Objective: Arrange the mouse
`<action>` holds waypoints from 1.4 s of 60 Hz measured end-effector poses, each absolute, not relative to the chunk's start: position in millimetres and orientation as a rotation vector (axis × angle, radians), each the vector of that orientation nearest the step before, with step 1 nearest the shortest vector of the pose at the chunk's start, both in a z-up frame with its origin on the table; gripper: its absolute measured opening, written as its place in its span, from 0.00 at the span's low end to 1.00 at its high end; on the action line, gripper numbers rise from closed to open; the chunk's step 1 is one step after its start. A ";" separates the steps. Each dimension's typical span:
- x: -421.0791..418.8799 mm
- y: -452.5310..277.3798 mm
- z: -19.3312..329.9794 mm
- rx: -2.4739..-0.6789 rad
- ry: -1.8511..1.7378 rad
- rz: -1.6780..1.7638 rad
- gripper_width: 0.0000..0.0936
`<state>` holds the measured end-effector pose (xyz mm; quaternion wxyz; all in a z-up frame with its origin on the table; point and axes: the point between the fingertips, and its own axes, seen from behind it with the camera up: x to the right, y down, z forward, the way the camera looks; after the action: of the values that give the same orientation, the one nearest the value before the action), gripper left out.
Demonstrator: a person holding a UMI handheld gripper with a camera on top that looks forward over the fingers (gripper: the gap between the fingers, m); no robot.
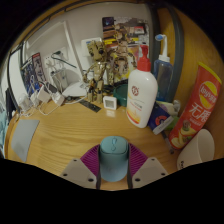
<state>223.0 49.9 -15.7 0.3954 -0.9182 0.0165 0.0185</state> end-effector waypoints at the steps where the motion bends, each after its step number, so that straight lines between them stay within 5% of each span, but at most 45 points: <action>1: 223.1 49.7 -16.1 -2.330 0.044 0.046 0.38; 5: 223.5 49.9 -17.1 -2.337 0.063 0.036 0.31; 20: 215.5 48.9 1.2 -2.350 0.146 -0.045 0.31; 37: 96.8 74.0 162.3 -2.111 0.142 -0.107 0.31; 46: -13.4 90.0 200.9 -2.059 0.070 -0.032 0.31; 53: -93.2 97.0 179.3 -2.090 0.016 0.028 0.31; 64: -183.6 92.4 94.4 -2.215 -0.067 0.077 0.34; 70: -208.3 83.5 47.8 -2.288 -0.087 0.088 0.34; 71: -211.4 82.0 41.3 -2.299 -0.091 0.088 0.41; 72: -214.1 80.8 35.4 -2.308 -0.096 0.088 0.36; 84: -230.8 62.8 -16.1 -2.388 -0.132 0.083 0.40</action>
<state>-230.8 62.8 -16.1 0.3657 -0.9288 -0.0512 0.0323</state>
